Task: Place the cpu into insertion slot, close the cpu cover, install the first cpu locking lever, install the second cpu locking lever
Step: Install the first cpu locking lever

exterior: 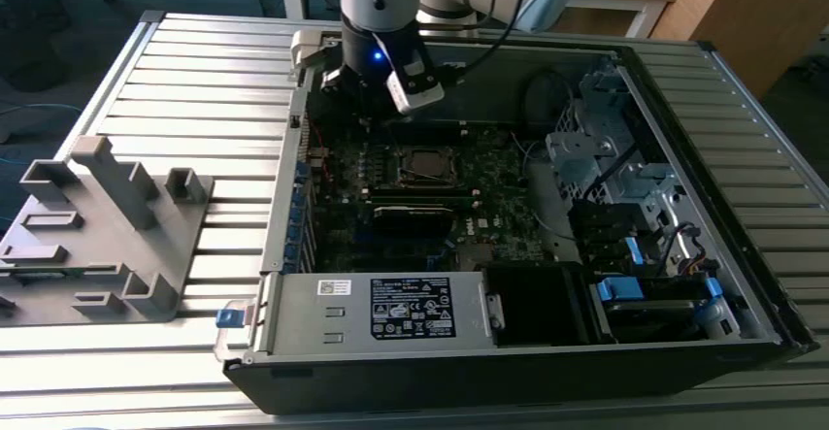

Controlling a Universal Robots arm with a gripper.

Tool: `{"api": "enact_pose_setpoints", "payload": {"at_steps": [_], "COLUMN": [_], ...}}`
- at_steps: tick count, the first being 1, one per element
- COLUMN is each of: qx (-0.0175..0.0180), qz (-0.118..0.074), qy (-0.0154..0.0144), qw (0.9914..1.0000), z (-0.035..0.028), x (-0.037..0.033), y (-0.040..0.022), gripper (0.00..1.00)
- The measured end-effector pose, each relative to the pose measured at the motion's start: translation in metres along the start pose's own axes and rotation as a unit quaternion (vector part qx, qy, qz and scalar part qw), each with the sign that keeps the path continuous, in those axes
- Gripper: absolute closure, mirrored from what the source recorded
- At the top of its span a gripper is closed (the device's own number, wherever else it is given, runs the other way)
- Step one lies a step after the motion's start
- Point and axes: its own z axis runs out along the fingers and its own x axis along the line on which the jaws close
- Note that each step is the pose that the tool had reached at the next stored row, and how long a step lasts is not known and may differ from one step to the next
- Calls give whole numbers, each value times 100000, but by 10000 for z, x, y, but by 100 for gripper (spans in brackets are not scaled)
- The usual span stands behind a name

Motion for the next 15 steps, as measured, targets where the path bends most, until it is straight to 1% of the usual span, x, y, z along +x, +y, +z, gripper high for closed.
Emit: {"api": "enact_pose_setpoints", "payload": {"at_steps": [1, 3, 5, 6, 10, 11, 12, 13, 15], "qx": [-570, -1142, -1838, -2030, -2106, -2362, -2728, -2909, -2955], "qz": [-1, -9, -22, -25, -26, -38, -45, -42, -37], "qy": [15, 30, 38, 45, 52, 55, 63, 67, 55], "qw": [99998, 99993, 99983, 99979, 99978, 99972, 99963, 99958, 99956], "z": [0, 0, 0, 0, 0, 0, 0, 0, 1], "x": [0, 0, 0, 0, 1, 2, 4, 6, 14], "y": [0, 0, 0, 0, 0, -2, -2, -1, -1], "gripper": [89, 89, 89, 89, 89, 89, 89, 89, 89]}}
